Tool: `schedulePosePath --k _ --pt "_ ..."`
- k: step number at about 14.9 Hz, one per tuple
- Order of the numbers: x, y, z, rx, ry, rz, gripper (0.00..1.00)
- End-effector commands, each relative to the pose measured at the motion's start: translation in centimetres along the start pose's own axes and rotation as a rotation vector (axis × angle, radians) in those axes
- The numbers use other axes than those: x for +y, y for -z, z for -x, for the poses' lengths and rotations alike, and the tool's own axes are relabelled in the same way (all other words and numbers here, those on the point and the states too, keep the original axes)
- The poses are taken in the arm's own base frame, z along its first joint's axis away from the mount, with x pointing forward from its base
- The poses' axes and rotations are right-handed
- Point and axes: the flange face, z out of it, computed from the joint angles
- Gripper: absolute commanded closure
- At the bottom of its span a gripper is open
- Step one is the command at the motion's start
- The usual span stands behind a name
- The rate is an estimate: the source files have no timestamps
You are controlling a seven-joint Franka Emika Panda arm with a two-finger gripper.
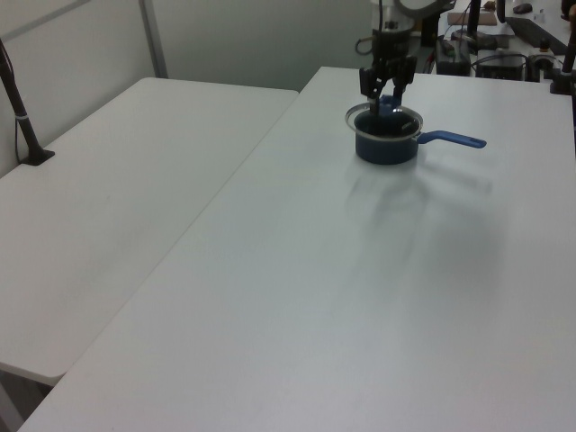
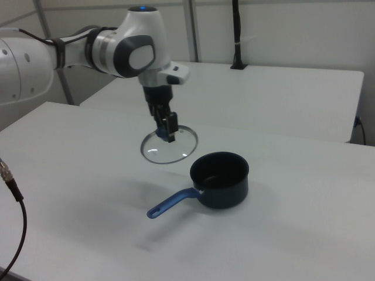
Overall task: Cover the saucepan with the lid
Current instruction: 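Carry the glass lid over the navy saucepan opening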
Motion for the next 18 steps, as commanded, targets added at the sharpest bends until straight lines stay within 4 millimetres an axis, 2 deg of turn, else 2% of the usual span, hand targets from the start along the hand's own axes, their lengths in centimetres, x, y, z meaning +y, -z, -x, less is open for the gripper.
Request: schedulePosePath --k 1,2,4,7,11,13,16,18 --pt "4.7 1.1 -2.1 0.030 -0.027 0.003 0.39" --pt "6.7 1.3 -3.0 0.048 -0.058 -0.003 0.39" --pt "8.6 1.6 -3.7 0.067 -0.080 -0.006 0.39" --pt "8.5 0.2 -4.3 0.062 -0.085 0.002 0.39" --pt "9.6 -0.2 -4.6 0.055 -0.157 -0.001 0.39" --pt "9.6 -1.9 -5.1 0.040 -0.196 0.012 0.40" --pt "10.5 -1.5 -5.9 0.081 -0.212 0.001 0.40" --pt "10.8 -2.2 -6.3 0.085 -0.220 0.001 0.40"
